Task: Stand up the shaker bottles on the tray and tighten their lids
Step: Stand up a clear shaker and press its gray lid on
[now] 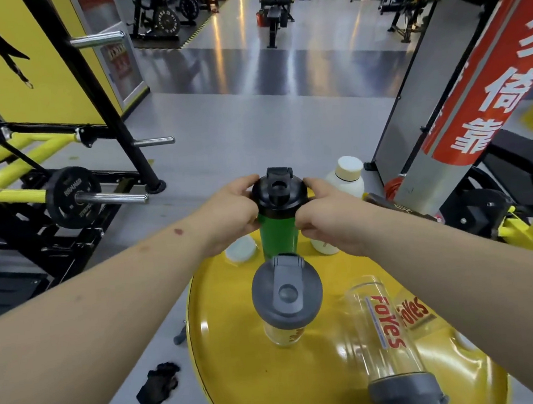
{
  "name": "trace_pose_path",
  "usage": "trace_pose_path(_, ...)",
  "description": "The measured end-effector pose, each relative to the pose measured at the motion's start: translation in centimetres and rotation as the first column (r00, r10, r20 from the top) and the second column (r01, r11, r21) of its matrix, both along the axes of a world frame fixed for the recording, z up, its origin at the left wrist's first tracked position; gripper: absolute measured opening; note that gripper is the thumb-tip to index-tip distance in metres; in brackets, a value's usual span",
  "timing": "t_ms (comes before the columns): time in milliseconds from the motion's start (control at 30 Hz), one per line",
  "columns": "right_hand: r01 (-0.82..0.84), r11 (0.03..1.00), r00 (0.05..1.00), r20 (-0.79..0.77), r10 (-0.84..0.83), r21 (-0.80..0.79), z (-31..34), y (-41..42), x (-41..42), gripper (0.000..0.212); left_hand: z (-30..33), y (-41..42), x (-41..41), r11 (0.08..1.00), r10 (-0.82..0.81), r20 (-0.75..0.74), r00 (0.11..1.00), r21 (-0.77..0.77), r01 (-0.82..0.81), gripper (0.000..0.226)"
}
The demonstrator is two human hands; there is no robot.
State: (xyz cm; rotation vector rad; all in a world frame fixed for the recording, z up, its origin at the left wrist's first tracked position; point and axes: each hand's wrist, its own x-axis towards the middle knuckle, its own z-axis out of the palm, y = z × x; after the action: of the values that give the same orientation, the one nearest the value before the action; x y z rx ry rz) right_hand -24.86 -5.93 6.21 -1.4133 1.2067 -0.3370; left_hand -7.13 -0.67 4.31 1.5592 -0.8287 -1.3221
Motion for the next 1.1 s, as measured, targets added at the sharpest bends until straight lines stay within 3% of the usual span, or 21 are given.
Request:
trace_pose_path(100, 0.015, 0.998, 0.997, 0.074, -0.02, 0.065, -0.6, -1.2, 0.4, 0.065, 0.2, -0.7, 0.2, 0.999, 0.053, -0.002, 0.999, -0.004, -0.053, 0.082)
trace_pose_path(333, 0.036, 0.996, 0.996, 0.082, -0.043, 0.082, -1.0, -2.5, 1.2, 0.077, 0.6, -1.5, 0.4, 0.996, 0.085, 0.013, 0.996, 0.003, -0.085, 0.085)
trace_pose_path(500, 0.034, 0.995, 0.997, 0.069, -0.04, 0.089, -0.9, -2.2, 0.8, 0.096, 0.5, -0.9, 0.3, 0.998, 0.06, -0.005, 0.998, 0.018, -0.06, 0.084)
trace_pose_path(567, 0.04, 0.996, 0.999, 0.0, -0.04, 0.078, -0.6, -1.6, 0.3, 0.089, 0.4, -0.3, 0.5, 0.998, 0.053, 0.059, 0.997, 0.013, -0.054, 0.079)
trace_pose_path(633, 0.002, 0.998, 0.989, -0.151, 0.008, 0.065, 0.4, -0.6, -0.4, 0.067, 0.4, 0.6, 0.7, 0.997, 0.066, 0.164, 0.984, 0.028, -0.072, 0.071)
trace_pose_path(700, -0.137, 0.989, 0.929, -0.339, 0.146, 0.05, 1.1, 0.0, -1.4, 0.054, 0.4, 1.9, 1.3, 0.989, 0.026, 0.211, 0.977, 0.134, -0.056, 0.057)
trace_pose_path(767, -0.192, 0.951, 0.881, -0.384, 0.277, 0.244, 1.7, 0.6, -2.4, 0.067, 0.8, 3.4, 1.5, 0.932, -0.118, 0.125, 0.985, 0.356, 0.066, 0.045)
trace_pose_path(833, -0.222, 0.879, 0.845, -0.367, 0.389, 0.422, 1.9, 1.5, -3.0, 0.07, 1.1, 4.9, 1.2, 0.829, -0.24, -0.037, 0.97, 0.512, 0.224, 0.048)
trace_pose_path(967, -0.186, 0.818, 0.912, -0.215, 0.35, 0.545, 1.2, 2.7, -2.7, 0.05, 0.9, 6.2, -0.1, 0.799, -0.247, -0.204, 0.947, 0.51, 0.318, 0.046)
trace_pose_path(1100, -0.162, 0.819, 0.949, -0.14, 0.282, 0.551, 1.0, 3.3, -2.4, 0.037, 0.9, 6.3, -0.9, 0.833, -0.22, -0.18, 0.959, 0.477, 0.281, 0.037)
